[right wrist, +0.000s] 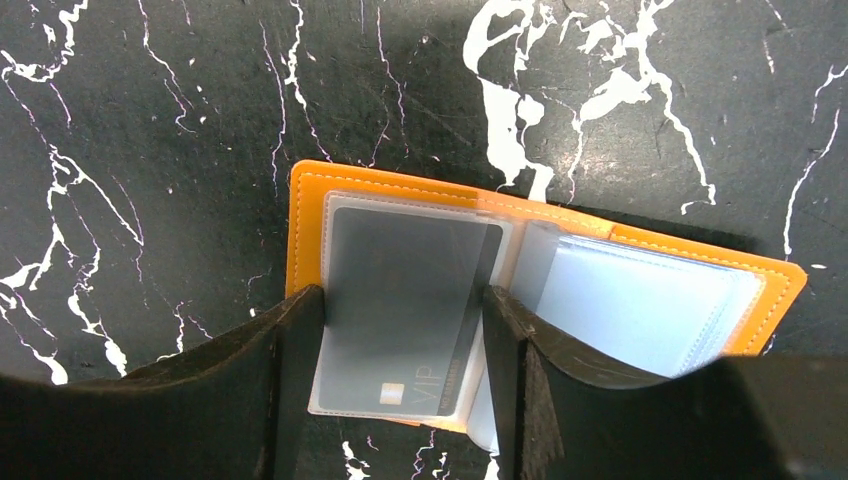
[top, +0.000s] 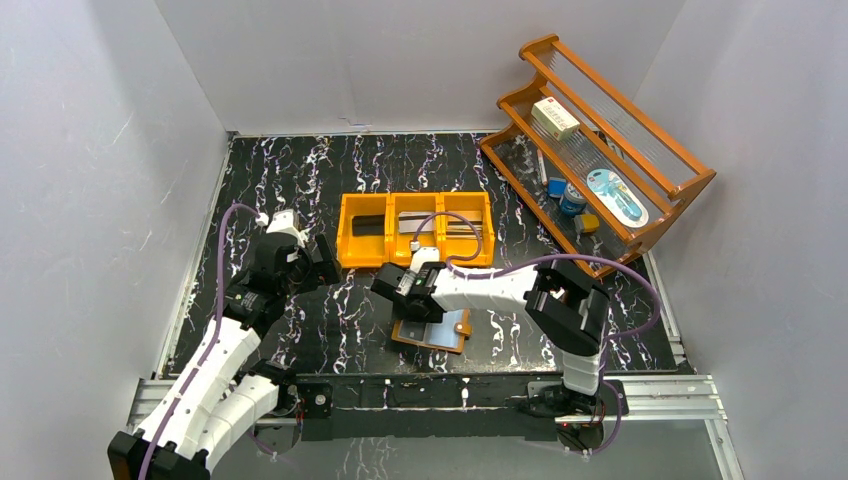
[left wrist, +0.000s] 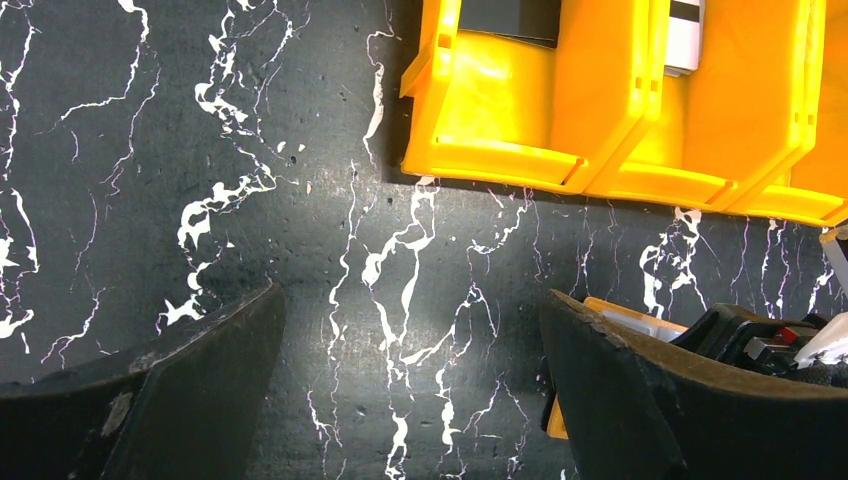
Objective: Take the credit cards out of the card holder
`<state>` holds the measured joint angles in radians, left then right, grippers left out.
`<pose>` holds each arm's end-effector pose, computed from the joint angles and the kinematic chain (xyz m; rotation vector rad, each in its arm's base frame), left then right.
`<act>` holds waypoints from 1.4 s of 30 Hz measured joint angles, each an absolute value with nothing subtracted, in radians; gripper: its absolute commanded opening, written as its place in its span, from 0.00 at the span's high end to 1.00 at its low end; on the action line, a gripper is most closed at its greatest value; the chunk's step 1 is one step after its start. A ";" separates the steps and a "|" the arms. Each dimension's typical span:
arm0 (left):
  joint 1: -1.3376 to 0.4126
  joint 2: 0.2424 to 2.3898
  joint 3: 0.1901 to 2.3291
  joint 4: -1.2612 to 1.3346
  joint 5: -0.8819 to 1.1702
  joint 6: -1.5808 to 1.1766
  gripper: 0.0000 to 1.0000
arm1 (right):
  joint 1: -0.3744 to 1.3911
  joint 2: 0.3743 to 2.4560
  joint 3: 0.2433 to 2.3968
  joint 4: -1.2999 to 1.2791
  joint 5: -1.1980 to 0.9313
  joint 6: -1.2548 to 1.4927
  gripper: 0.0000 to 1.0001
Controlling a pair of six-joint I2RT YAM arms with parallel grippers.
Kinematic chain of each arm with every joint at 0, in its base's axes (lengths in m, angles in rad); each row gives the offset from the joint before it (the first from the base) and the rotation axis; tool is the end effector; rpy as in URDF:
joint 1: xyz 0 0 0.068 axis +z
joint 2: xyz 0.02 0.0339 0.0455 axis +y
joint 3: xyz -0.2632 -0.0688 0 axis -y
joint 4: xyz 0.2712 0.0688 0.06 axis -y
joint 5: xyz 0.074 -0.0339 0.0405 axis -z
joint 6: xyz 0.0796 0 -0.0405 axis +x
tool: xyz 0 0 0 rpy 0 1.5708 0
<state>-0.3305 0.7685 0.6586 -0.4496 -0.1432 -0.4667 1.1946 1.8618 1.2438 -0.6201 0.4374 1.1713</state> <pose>0.2273 -0.0660 0.2452 -0.2303 2.1281 -0.3182 0.1780 0.3587 0.1193 0.0670 2.6097 0.1862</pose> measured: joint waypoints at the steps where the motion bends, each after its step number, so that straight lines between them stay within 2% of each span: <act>1: -0.331 0.768 0.659 -0.450 -0.144 -0.467 0.02 | 1.195 1.862 1.244 -0.623 0.438 1.172 0.38; 6: -0.331 0.767 0.659 -0.450 -0.146 -0.467 0.02 | 1.198 1.857 1.239 -0.613 0.436 1.165 0.41; 12: -0.331 0.764 0.659 -0.450 -0.133 -0.464 0.02 | 1.198 1.796 1.160 -0.499 0.397 1.122 0.52; 17: -0.330 0.765 0.659 -0.447 -0.033 -0.450 0.02 | 1.187 1.728 1.064 -0.365 0.335 1.110 0.58; 31: -0.331 0.870 0.591 -0.284 0.495 -0.540 0.08 | 1.144 1.576 0.843 -0.097 0.229 1.134 0.59; 34: -0.331 0.907 0.583 -0.266 0.562 -0.540 0.08 | 1.136 1.564 0.817 -0.065 0.212 1.145 0.56; 37: -0.331 0.930 0.580 -0.262 0.600 -0.540 0.09 | 1.131 1.544 0.795 -0.042 0.202 1.150 0.59; 42: -0.335 0.948 0.577 -0.254 0.627 -0.543 0.09 | 1.125 1.517 0.769 -0.018 0.195 1.154 0.55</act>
<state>-0.3347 0.9482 0.5770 -0.2539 0.6270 -0.5430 1.1248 1.5169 0.7692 -0.0181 0.1947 1.1538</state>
